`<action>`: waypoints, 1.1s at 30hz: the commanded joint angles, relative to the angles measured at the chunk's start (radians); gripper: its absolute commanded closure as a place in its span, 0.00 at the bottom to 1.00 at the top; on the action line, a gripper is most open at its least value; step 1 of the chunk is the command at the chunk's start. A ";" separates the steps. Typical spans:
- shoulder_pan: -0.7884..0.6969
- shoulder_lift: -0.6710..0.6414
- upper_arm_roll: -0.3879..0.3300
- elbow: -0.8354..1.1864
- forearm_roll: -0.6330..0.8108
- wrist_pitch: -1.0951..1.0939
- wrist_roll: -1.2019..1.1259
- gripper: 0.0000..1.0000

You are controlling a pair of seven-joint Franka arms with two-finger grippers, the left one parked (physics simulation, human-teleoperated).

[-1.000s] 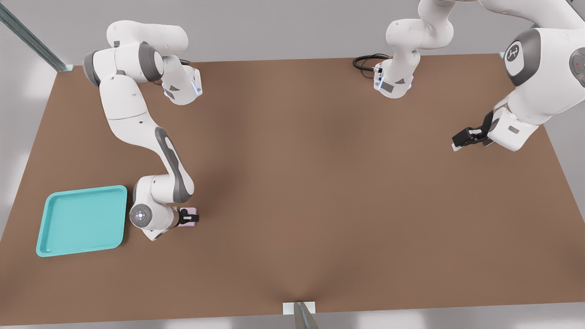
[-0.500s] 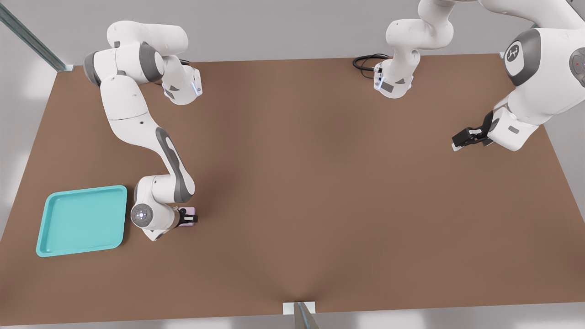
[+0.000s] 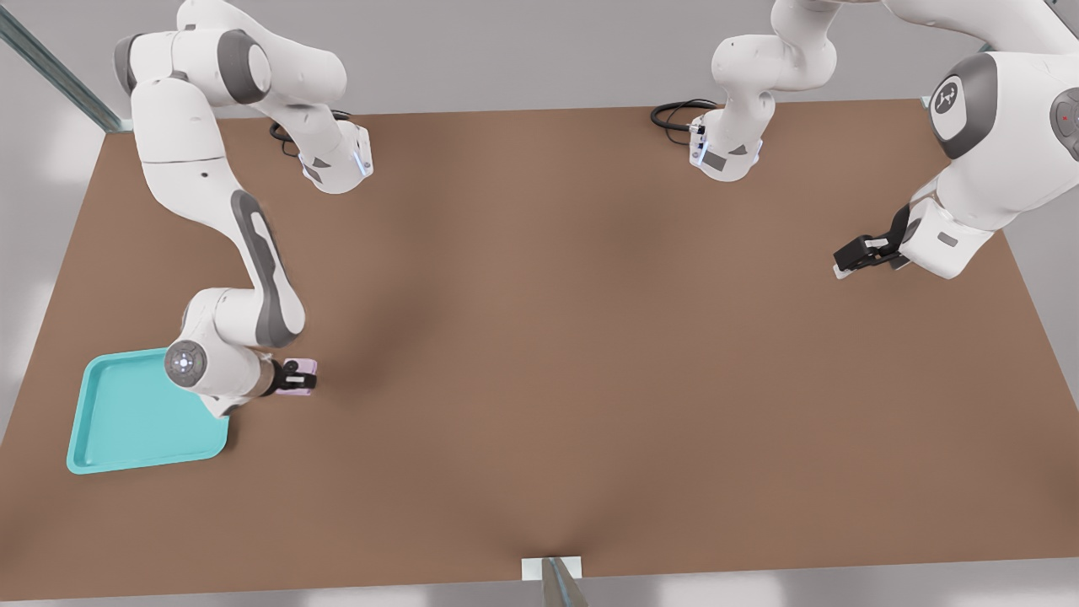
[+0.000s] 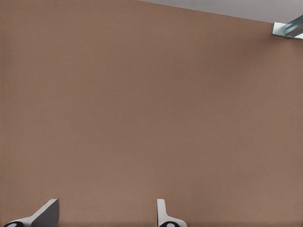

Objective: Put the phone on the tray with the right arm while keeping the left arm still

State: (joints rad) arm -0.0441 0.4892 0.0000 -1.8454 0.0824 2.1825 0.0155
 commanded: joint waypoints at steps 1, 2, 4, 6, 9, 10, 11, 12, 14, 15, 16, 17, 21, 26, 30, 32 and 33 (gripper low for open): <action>-0.053 -0.014 -0.001 -0.009 -0.009 -0.021 -0.213 0.27; -0.083 -0.008 -0.001 0.000 -0.032 -0.020 -0.226 0.27; -0.149 0.014 -0.002 0.026 -0.062 -0.012 -0.292 0.27; -0.195 0.034 -0.003 0.058 -0.062 -0.013 -0.373 0.27; -0.270 0.091 -0.006 0.130 -0.058 -0.016 -0.511 0.27; -0.290 0.106 -0.006 0.147 -0.058 -0.018 -0.542 0.27; -0.300 0.114 -0.008 0.152 -0.058 -0.018 -0.557 0.27; -0.318 0.135 -0.008 0.169 -0.058 -0.018 -0.589 0.27; -0.321 0.144 -0.008 0.173 -0.056 -0.020 -0.588 0.05; -0.323 0.146 -0.008 0.173 -0.056 -0.020 -0.589 0.00; -0.323 0.146 -0.008 0.173 -0.056 -0.020 -0.589 0.00; -0.321 0.146 -0.008 0.173 -0.056 -0.020 -0.589 0.00; -0.257 0.005 0.104 0.394 -0.067 -0.389 -0.367 0.00; -0.017 -0.251 0.164 0.491 -0.159 -0.668 -0.002 0.00; 0.104 -0.396 0.094 0.281 -0.179 -0.538 0.104 0.00; 0.196 -0.420 -0.017 0.245 -0.133 -0.530 0.106 0.00; 0.197 -0.425 -0.021 0.238 -0.131 -0.526 0.106 0.00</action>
State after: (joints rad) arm 0.1552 0.0732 -0.0042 -1.5961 -0.0649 1.6811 -0.1367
